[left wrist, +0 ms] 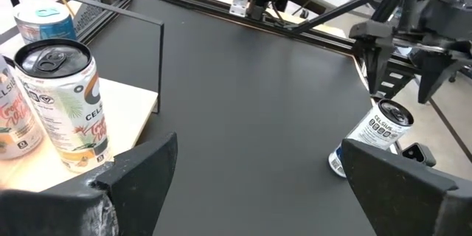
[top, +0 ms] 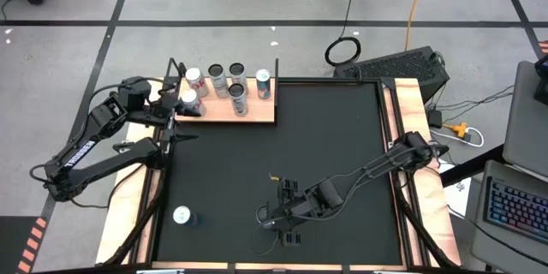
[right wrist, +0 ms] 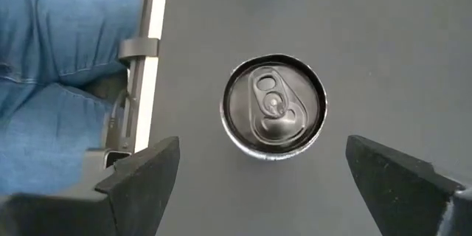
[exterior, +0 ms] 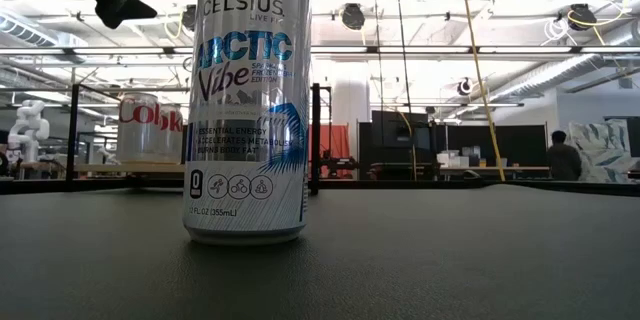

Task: Place canned beverage on shelf
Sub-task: Put the white blue soda can on the shelf aligned with the white blue soda can

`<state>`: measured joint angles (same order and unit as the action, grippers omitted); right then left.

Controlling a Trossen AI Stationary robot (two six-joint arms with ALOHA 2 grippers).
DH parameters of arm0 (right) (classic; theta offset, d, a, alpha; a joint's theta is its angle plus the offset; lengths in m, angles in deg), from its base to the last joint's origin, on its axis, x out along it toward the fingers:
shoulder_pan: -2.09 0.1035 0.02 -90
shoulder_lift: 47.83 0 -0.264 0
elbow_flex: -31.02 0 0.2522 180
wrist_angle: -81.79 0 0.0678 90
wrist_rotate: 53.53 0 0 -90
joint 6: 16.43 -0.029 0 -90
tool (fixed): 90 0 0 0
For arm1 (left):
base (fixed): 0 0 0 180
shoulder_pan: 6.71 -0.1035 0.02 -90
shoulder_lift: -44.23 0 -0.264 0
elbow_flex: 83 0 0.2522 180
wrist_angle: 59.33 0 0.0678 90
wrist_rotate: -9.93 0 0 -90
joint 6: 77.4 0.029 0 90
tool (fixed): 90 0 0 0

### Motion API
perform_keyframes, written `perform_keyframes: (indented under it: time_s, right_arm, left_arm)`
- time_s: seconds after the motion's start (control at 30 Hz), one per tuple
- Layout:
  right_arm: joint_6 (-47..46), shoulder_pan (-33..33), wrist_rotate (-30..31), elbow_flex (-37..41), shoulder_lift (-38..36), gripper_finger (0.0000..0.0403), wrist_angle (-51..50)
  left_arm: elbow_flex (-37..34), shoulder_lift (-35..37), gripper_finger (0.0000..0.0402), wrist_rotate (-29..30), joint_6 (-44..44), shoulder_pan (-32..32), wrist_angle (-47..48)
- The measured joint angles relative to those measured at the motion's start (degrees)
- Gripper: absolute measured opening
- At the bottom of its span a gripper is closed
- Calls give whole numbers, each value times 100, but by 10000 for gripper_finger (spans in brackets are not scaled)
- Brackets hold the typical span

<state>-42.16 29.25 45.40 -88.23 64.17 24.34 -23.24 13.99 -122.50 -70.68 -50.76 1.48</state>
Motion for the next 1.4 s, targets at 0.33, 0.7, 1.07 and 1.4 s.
perform_keyframes:
  time_s: [0.33, 0.7, 1.07, 1.4]
  right_arm:
    - [148, -35, 32, 0, 324, 370, 343]
    - [180, -137, 48, -10, 355, 370, 629]
    - [240, -163, -25, -4, 605, 369, 665]
    - [252, -159, -47, -4, 610, 295, 568]
  left_arm:
    - [0, -2, 382, 233, -4, 0, 0]
    - [0, -2, 382, 240, 4, 0, 0]
    - [0, -2, 382, 241, 11, 0, 2]
    - [0, -2, 382, 240, 9, 0, 2]
